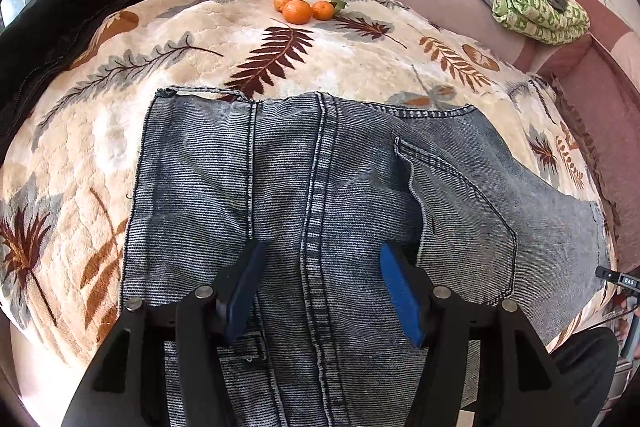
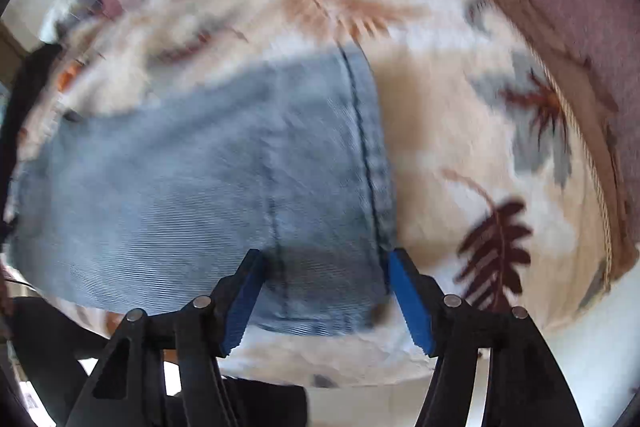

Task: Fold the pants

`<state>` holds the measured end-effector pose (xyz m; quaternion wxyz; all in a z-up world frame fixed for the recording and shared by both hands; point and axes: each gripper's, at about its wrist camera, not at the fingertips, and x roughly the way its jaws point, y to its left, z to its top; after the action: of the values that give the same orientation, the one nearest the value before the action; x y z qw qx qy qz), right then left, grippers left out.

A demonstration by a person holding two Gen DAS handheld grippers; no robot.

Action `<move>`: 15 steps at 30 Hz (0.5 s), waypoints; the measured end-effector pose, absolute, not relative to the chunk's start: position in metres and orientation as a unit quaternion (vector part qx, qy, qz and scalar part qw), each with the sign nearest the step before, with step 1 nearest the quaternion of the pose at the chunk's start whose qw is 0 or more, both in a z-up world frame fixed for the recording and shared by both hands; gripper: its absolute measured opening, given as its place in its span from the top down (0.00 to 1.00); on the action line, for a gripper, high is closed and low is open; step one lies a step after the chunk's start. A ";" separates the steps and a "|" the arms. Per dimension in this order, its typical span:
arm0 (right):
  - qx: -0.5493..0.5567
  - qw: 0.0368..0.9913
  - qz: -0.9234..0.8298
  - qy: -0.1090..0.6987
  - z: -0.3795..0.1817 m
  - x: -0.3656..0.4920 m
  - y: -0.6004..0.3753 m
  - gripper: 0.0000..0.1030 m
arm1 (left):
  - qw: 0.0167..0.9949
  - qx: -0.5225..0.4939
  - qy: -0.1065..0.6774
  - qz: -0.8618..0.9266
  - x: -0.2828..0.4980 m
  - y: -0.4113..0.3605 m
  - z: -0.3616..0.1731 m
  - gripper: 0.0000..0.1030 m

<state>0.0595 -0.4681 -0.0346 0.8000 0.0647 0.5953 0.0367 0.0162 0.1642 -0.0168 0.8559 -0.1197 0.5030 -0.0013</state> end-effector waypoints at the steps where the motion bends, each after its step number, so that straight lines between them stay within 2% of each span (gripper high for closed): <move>1: 0.072 0.801 0.019 0.594 -0.025 0.059 -0.470 0.31 | 0.856 -0.121 0.503 0.003 0.016 0.164 -0.015 0.39; 5: 0.011 0.842 0.035 0.538 0.033 0.061 -0.429 0.31 | 0.875 -0.130 0.467 0.013 0.003 0.151 0.011 0.40; 8: -0.009 0.855 0.123 0.503 0.062 0.071 -0.364 0.29 | 0.900 -0.105 0.423 -0.001 -0.005 0.133 0.031 0.39; 12: -0.027 0.826 0.261 0.499 0.061 0.097 -0.246 0.29 | 0.900 -0.049 0.430 0.048 0.007 0.125 0.011 0.39; 15: -0.080 0.807 0.301 0.502 0.044 0.123 -0.158 0.34 | 0.878 -0.075 0.468 0.061 0.015 0.142 -0.018 0.39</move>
<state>0.1231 -0.1580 0.0438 0.8066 -0.0797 0.5024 0.3012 0.0153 0.1422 -0.0183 0.8785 -0.0754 0.4679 0.0608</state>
